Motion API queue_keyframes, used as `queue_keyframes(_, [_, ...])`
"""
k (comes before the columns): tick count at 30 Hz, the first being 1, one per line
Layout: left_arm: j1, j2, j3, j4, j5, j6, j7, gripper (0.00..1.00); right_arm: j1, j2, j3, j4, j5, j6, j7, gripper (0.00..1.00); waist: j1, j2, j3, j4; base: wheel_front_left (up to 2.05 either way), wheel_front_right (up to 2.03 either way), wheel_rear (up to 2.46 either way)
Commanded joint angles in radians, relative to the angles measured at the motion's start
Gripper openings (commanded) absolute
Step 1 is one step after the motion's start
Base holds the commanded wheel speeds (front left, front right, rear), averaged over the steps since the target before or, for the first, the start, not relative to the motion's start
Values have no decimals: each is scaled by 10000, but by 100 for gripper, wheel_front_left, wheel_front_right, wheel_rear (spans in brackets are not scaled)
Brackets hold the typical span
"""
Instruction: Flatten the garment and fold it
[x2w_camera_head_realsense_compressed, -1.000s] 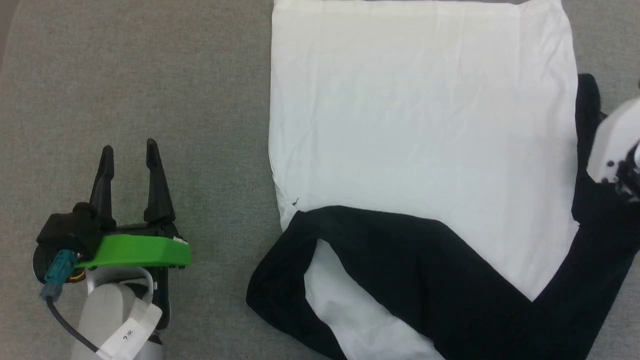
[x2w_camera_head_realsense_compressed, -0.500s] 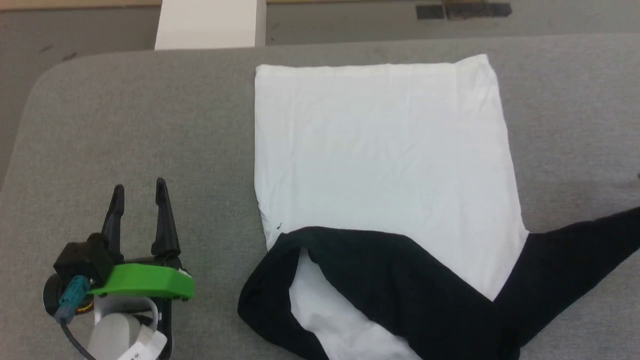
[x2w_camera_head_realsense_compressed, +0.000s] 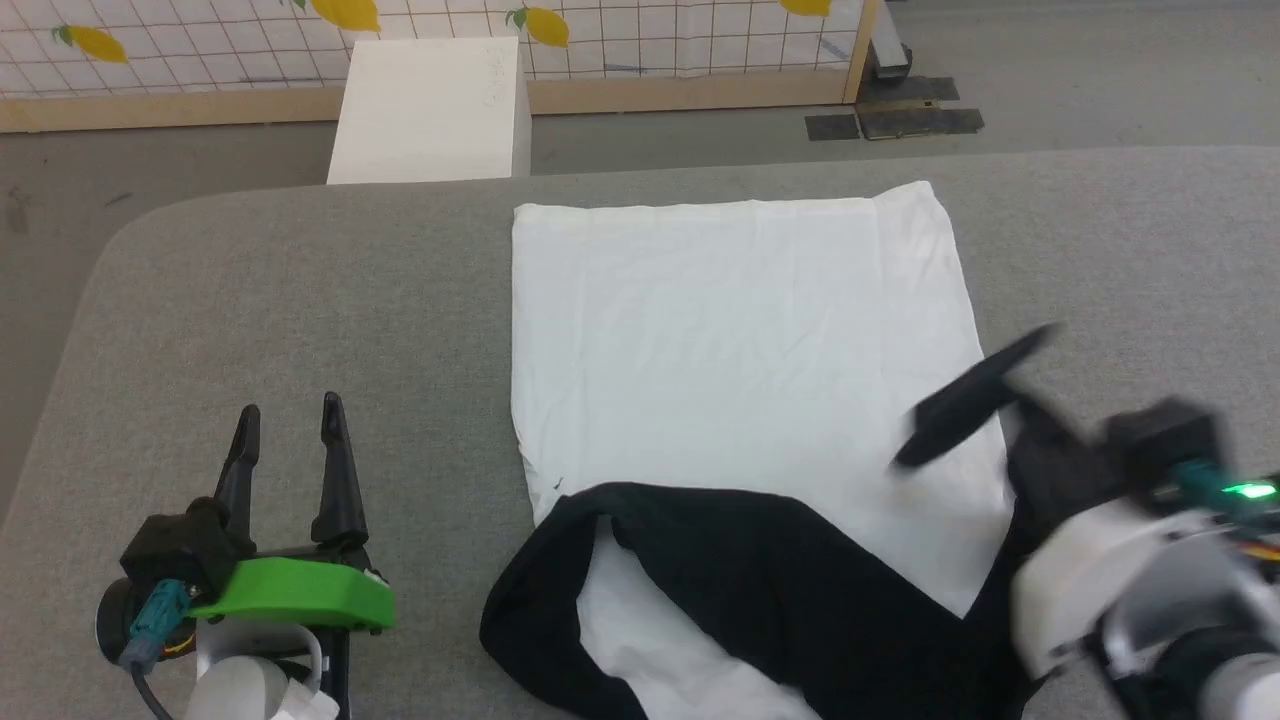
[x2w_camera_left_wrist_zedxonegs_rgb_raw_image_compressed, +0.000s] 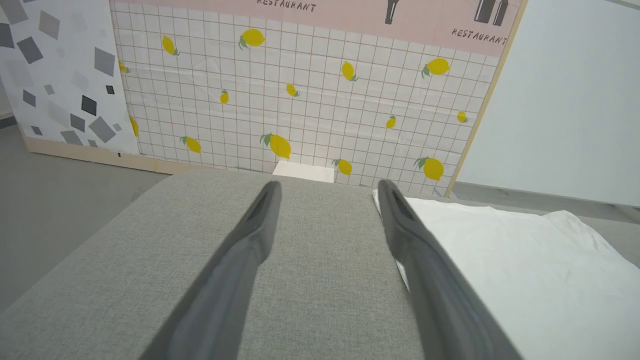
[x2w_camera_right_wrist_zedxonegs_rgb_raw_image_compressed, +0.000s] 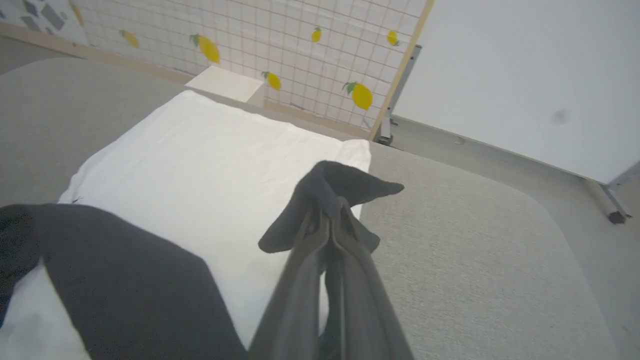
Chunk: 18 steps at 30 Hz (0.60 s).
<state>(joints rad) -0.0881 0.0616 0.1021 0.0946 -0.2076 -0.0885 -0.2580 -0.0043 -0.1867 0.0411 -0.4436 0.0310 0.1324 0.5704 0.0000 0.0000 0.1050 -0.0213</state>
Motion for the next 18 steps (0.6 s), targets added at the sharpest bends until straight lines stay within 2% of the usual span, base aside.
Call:
queue_keyframes(1, [120, -50, -19, 13, 86, -70, -38, 100, 37, -114, 629, 99, 124, -17, 87, 0, 0, 0, 37, 12, 0, 0, 0])
queue_keyframes(4, [61, -61, -71, 22, 86, -82, -38, 100, -102, -455, 2382, 764, 367, -17, 185, 0, 0, 0, 144, 57, 0, 0, 0])
queue_keyframes(10, [-108, -79, -162, 115, 39, -122, -38, 100, -625, -732, 4786, 2604, 853, -17, 76, 0, 0, 0, 307, 196, 0, 0, 0])
queue_keyframes(13, [-179, -85, -162, 150, 26, -138, -38, 100, -835, -855, 5361, 3393, 1115, -17, 77, 0, 0, 0, 379, 278, 0, 0, 0])
queue_keyframes(18, [-187, -93, -138, 141, 35, -136, -38, 100, -976, -893, 5451, 4286, 1376, -17, 107, 0, 0, 0, 417, 328, 0, 0, 0])
